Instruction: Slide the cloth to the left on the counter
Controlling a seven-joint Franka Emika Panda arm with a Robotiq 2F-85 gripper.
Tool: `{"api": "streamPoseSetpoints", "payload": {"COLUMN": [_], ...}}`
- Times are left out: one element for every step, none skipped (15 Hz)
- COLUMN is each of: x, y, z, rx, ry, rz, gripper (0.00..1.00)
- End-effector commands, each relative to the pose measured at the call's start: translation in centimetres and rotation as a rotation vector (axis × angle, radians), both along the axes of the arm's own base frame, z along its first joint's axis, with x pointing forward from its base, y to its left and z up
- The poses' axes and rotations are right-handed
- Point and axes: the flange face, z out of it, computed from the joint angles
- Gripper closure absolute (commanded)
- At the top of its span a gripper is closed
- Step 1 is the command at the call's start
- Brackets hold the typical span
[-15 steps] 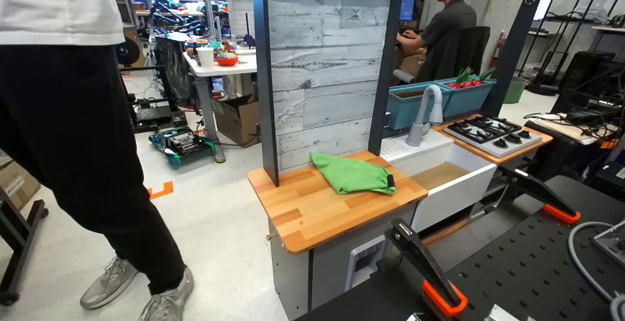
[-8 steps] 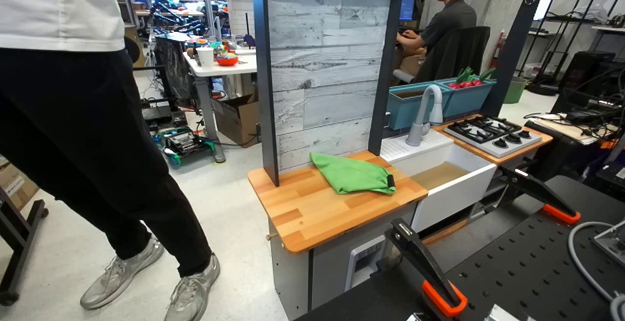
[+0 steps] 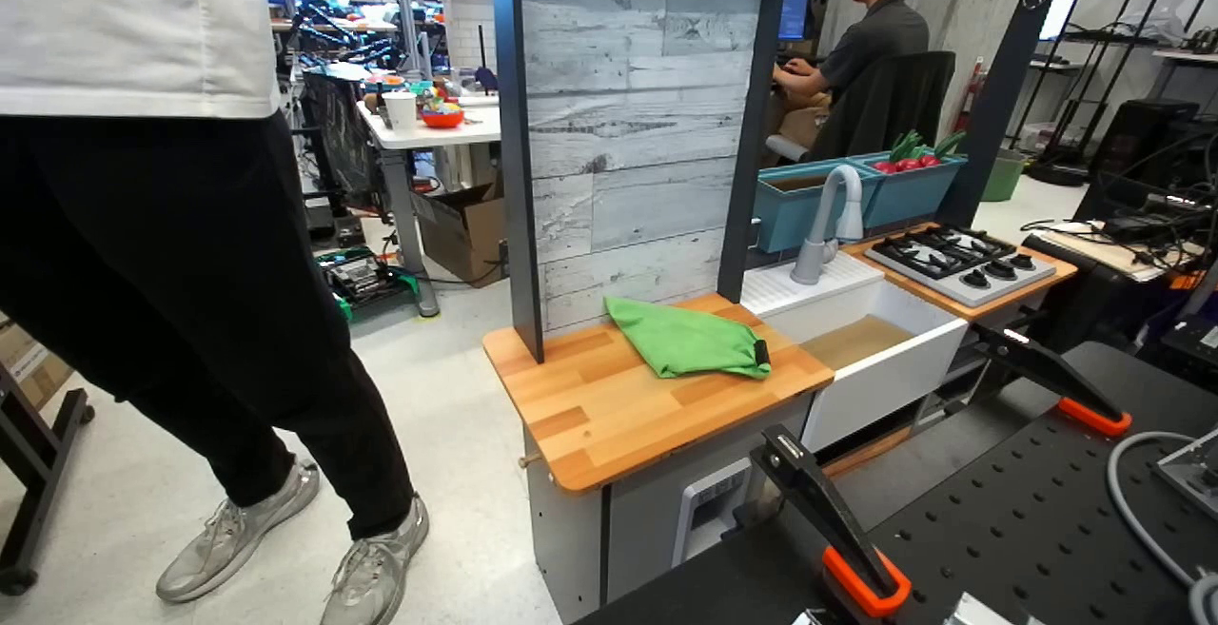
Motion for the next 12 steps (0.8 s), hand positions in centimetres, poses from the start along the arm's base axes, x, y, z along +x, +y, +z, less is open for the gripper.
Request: {"api": "streamPoseSetpoints", "payload": {"x": [0.0,0.0,0.1,0.4,0.7,1.1,1.6,2.3,3.0,3.9,4.7,5.7], "y": [0.0,0.0,0.1,0.1,0.1,0.0,-0.1,-0.2,-0.4,-0.7,-1.0,-1.7], "z": [0.0,0.0,-0.3,-0.7,-1.1,-1.7,-2.4,-3.3,-4.1,-5.3,-6.3,-7.7], "rx": [0.0,0.0,-0.002,-0.004,-0.002,-0.002,-0.002,0.004,0.008,0.013,0.019,0.028], "ry": [0.001,0.001,-0.004,-0.019,-0.021,-0.028,-0.042,-0.047,-0.053,-0.052,-0.052,-0.044], "rz": [0.0,0.0,0.004,-0.007,-0.01,-0.011,-0.018,-0.028,-0.037,-0.048,-0.058,-0.069], "gripper": [0.0,0.0,0.0,0.0,0.0,0.0,0.0,0.0,0.0,0.0,0.0,0.0]}}
